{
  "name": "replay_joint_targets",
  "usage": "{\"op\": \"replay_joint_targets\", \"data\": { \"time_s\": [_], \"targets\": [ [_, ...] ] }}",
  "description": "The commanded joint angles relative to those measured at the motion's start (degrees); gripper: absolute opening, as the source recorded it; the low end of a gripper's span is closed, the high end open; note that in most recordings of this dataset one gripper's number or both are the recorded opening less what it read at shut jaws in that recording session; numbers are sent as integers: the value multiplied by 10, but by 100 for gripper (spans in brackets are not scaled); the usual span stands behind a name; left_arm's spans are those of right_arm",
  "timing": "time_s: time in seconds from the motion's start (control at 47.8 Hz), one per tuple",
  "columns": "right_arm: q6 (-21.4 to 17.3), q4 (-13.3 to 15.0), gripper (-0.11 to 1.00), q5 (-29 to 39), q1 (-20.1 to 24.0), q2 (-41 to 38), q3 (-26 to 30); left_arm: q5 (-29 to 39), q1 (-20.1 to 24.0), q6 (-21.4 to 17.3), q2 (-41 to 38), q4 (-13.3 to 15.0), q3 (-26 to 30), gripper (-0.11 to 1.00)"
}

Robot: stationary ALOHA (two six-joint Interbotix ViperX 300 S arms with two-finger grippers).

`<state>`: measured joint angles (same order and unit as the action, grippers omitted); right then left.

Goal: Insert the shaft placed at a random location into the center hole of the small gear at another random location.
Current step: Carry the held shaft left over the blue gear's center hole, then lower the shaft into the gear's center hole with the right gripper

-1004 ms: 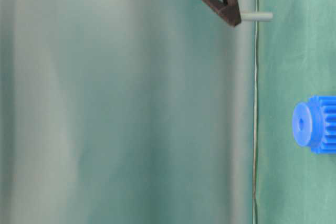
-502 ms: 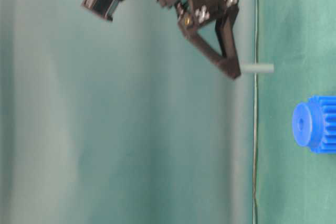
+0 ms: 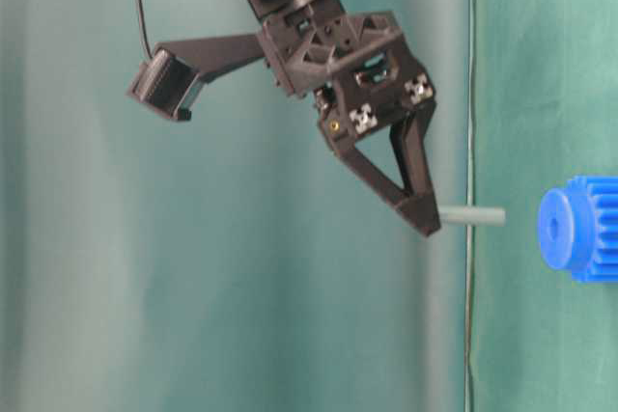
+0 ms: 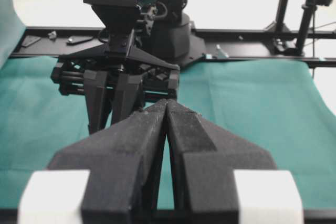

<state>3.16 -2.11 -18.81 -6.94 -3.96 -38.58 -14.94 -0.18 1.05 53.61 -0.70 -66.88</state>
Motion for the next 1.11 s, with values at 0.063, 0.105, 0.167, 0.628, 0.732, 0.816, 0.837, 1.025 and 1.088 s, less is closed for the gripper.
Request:
{"op": "replay_joint_targets", "data": {
  "time_s": [0.063,0.105,0.167,0.628,0.732,0.816,0.837,1.025,1.088],
  "targets": [
    [2,-2,13,4,4,-2,27,-3,-1,1,-4,-2,11,0],
    [2,-2,13,6,4,-4,30,-3,-1,1,-4,-1,11,0],
    [2,-2,13,8,4,-5,32,-3,-1,1,-4,-1,11,0],
    [2,-2,13,9,4,-8,31,-3,-1,1,-4,-1,11,0],
    [2,-2,13,7,4,-14,32,-3,-1,1,-4,-1,11,0],
    [2,-2,13,6,4,-19,33,-3,-1,1,-4,-2,11,0],
    [2,-1,13,6,4,-20,33,-3,-1,1,-4,-2,11,0],
    [2,-2,13,-4,4,-33,33,-3,-1,1,-4,-2,11,0],
    [2,-2,13,-7,4,-37,33,-3,-1,1,-4,-1,11,0]
  ]
}}
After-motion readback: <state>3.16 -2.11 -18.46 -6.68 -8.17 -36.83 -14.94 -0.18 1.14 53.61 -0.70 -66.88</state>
